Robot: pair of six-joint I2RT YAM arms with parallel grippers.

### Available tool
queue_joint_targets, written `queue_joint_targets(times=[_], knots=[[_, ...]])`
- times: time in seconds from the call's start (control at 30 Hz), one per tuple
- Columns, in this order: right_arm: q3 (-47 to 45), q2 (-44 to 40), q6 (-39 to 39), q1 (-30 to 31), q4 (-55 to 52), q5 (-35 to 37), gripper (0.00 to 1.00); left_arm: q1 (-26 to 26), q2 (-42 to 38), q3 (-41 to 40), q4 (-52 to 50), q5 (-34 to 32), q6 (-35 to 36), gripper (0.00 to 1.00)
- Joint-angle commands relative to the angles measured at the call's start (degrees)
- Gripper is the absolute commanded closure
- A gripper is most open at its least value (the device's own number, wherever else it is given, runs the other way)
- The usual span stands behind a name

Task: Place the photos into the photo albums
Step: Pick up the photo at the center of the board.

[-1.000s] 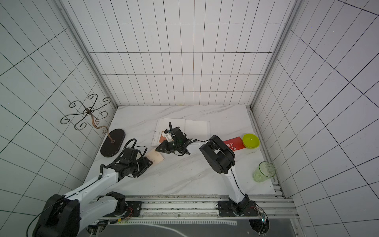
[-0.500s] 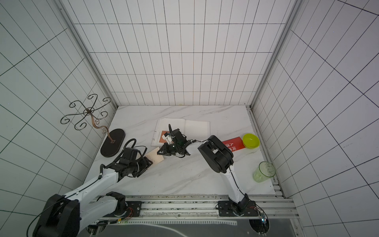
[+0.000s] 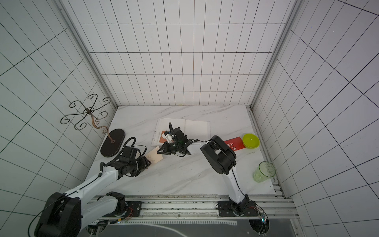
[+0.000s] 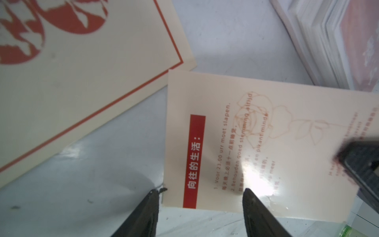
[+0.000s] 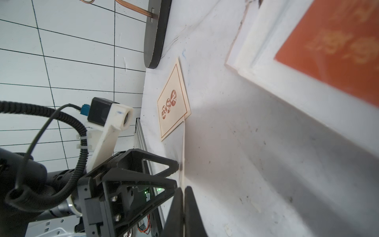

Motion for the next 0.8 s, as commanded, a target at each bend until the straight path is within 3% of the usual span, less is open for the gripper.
queue_joint_targets(times=[0.0,0.33,0.53,0.77], knots=[[-2.9,-2.4,-1.1,-0.9,-0.2,-1.4,1.00,1.1,1.0,0.9,-3.6,-2.9,2.6,0.34],[-2.0,-5.9,-8.4,-1.1,-6.5,-0.1,1.00,2.5,3.5,8.4,-2.0,-4.6,10.5,0.34],[-4.0,-9.6,-11.6,-1.7,-6.5,0.3,1.00,3.7,7.7,13.6,-1.3,1.1,14.4,0.34],[-5.0,-14.3,-14.7,-4.2,-6.5,0.1,1.00,4.0,5.8,13.9,5.4,6.8,16.2,0.34]])
